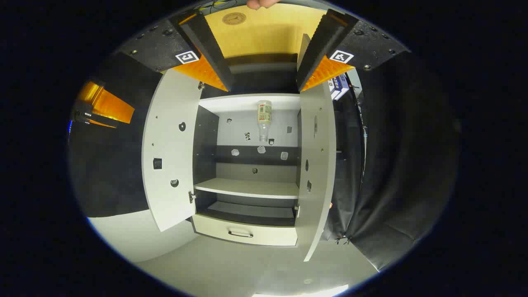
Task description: Grasp the bottle in the cabinet with the left hand and place it on the coaster, then close the right door with the right hand and the left door with the left hand.
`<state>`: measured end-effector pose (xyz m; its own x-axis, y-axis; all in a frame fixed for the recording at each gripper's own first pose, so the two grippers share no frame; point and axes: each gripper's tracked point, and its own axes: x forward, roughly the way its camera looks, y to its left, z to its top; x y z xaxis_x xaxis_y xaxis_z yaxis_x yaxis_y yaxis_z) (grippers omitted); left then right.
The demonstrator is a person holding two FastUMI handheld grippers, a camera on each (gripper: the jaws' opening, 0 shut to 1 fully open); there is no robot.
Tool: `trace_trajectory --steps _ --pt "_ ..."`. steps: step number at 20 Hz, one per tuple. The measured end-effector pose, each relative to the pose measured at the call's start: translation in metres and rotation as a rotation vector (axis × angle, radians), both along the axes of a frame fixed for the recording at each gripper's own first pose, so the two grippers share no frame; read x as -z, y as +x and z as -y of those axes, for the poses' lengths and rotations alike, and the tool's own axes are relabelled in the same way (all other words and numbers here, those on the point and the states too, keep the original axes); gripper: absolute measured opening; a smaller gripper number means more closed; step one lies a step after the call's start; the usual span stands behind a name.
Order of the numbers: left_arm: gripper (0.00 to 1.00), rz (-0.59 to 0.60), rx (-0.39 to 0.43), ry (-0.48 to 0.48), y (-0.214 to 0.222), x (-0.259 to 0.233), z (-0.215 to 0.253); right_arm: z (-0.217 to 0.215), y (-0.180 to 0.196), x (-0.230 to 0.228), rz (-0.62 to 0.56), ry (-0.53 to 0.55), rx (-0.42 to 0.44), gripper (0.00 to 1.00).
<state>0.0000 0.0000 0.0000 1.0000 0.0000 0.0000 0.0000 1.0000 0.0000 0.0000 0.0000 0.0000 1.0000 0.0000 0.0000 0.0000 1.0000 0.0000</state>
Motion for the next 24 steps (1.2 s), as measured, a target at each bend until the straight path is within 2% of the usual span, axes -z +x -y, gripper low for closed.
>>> trace_trajectory --steps 1,2,6,11,14,15,16,18,19,20,24 --pt "0.99 0.003 -0.011 0.009 -0.002 -0.002 0.005 0.007 -0.002 -0.002 0.002 0.002 0.001 1.0" --pt "0.99 0.012 -0.022 0.017 -0.003 -0.005 0.01 0.015 -0.005 -0.003 0.005 0.0 -0.007 0.97" --pt "0.99 0.019 -0.06 0.033 -0.011 -0.008 0.029 0.03 -0.01 -0.003 0.018 -0.009 -0.044 0.97" --pt "0.99 0.043 -0.095 0.053 -0.016 -0.01 0.034 0.032 -0.014 0.005 0.031 -0.031 -0.081 0.98" --pt "0.99 0.066 -0.098 0.07 -0.006 -0.014 0.035 0.025 -0.009 0.019 -0.003 0.021 -0.117 0.97" --pt "0.99 0.068 -0.085 0.064 0.0 -0.014 0.037 0.027 -0.006 0.019 0.002 0.03 -0.112 0.94" --pt "0.99 0.062 -0.076 0.06 0.008 -0.011 0.037 0.028 -0.003 0.019 0.009 0.029 -0.106 0.98" --pt "0.98 0.04 -0.051 0.065 0.028 -0.005 0.038 0.033 0.005 0.018 0.03 0.018 -0.083 0.98" --pt "0.99 0.037 -0.045 0.073 0.04 -0.004 0.036 0.033 0.01 0.017 0.037 0.015 -0.073 0.94" --pt "0.99 0.035 -0.039 0.079 0.053 -0.003 0.035 0.034 0.015 0.017 0.043 0.012 -0.063 0.97" --pt "0.99 0.029 -0.005 0.065 0.112 -0.002 0.031 0.034 0.04 0.018 0.059 0.005 -0.025 0.98"
